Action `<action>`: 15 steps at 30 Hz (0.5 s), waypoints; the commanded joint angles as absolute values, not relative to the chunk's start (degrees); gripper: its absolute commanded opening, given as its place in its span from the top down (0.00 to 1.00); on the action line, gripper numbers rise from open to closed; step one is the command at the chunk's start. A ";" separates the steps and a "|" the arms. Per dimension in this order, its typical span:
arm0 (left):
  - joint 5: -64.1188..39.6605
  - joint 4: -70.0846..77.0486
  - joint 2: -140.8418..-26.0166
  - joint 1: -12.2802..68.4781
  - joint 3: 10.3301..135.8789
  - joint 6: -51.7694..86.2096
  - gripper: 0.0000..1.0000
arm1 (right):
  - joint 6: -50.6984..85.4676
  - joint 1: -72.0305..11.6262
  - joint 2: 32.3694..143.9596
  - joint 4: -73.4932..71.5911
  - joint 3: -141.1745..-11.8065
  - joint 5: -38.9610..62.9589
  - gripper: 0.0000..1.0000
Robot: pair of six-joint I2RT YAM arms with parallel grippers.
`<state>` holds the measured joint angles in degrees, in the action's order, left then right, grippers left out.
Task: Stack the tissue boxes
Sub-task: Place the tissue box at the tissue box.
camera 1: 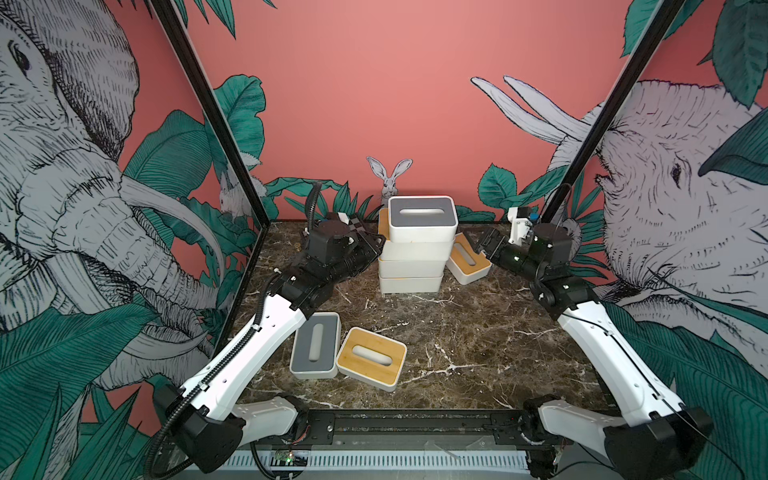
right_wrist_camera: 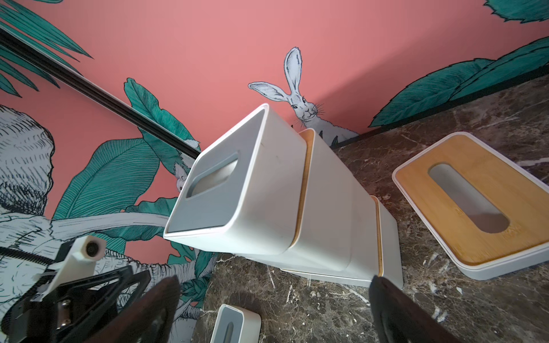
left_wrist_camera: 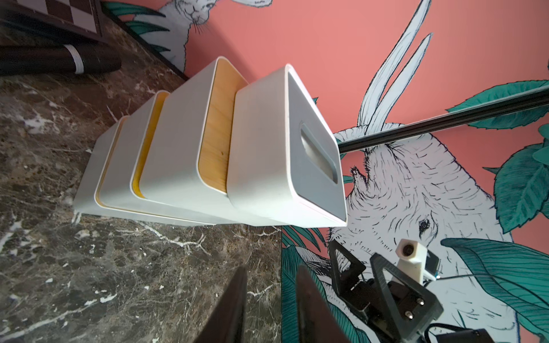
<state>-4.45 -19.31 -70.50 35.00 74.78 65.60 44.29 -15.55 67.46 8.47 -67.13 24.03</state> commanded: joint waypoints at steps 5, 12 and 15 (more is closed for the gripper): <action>-8.43 -12.93 -76.15 36.62 76.55 68.33 0.76 | 43.99 -18.40 73.48 5.62 -74.61 28.32 0.01; -7.31 -11.02 -78.56 36.65 77.49 68.99 0.76 | 45.97 -21.21 78.59 3.66 -79.87 29.80 0.01; -6.86 -10.99 -79.27 36.65 78.36 68.52 0.76 | 46.21 -21.48 79.41 3.96 -80.92 29.68 0.01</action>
<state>-7.64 -13.37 -79.72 36.47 75.94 68.25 45.87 -21.02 79.46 6.76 -78.98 28.56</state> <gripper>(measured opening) 0.243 0.992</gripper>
